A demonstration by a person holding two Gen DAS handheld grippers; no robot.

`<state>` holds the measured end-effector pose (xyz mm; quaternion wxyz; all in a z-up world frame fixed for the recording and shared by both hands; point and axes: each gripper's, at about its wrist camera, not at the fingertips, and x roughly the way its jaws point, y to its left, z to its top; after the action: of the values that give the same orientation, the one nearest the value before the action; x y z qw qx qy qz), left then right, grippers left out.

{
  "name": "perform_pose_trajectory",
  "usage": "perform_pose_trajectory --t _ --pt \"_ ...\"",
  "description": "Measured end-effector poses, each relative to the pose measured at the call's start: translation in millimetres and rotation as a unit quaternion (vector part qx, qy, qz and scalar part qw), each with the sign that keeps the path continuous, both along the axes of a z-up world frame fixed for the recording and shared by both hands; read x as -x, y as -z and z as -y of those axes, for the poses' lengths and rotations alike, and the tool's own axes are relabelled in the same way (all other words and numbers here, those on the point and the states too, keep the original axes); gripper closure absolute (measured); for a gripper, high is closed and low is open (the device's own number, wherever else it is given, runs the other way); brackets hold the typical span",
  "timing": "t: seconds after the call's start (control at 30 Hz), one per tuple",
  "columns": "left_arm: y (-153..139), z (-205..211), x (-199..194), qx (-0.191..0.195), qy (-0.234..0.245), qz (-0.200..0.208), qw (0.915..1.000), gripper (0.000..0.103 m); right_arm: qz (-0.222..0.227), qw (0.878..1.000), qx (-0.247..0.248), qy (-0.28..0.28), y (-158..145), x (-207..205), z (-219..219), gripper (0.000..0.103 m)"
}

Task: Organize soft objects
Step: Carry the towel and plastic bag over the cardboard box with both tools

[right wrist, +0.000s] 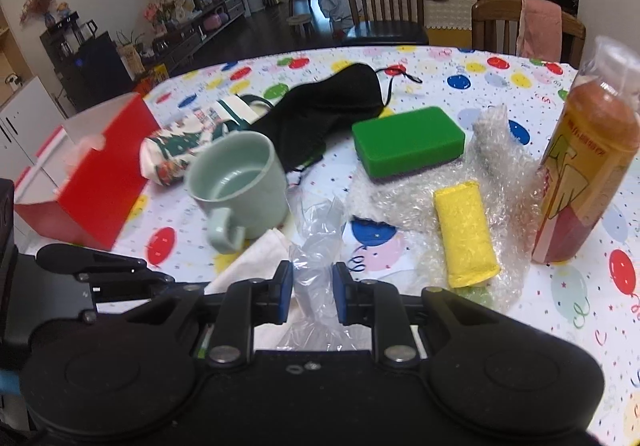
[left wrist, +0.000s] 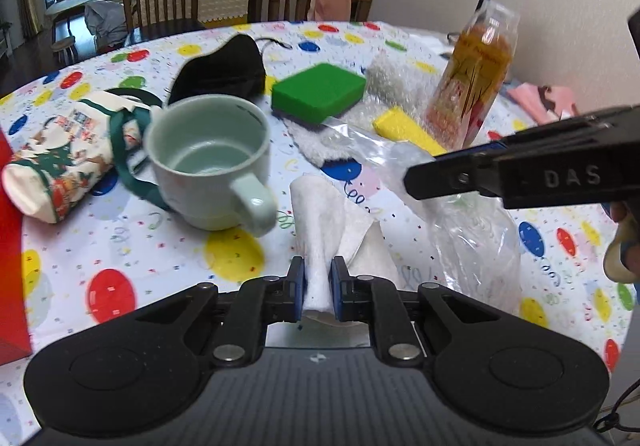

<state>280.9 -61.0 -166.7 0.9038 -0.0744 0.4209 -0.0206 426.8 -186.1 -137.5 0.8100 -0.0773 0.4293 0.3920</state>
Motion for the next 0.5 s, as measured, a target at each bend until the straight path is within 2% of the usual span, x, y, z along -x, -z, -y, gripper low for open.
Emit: perform_pose_trajectory --t 0.27,0.5 --pt "-36 -38 33 0.022 -0.022 0.014 0.9994 0.090 0.009 1.000 -0.019 0.016 -38 30 -6 0.083" --pt "-68 -79 60 0.031 -0.045 0.027 0.9981 0.090 0.019 0.999 -0.034 0.012 -69 58 -32 0.083"
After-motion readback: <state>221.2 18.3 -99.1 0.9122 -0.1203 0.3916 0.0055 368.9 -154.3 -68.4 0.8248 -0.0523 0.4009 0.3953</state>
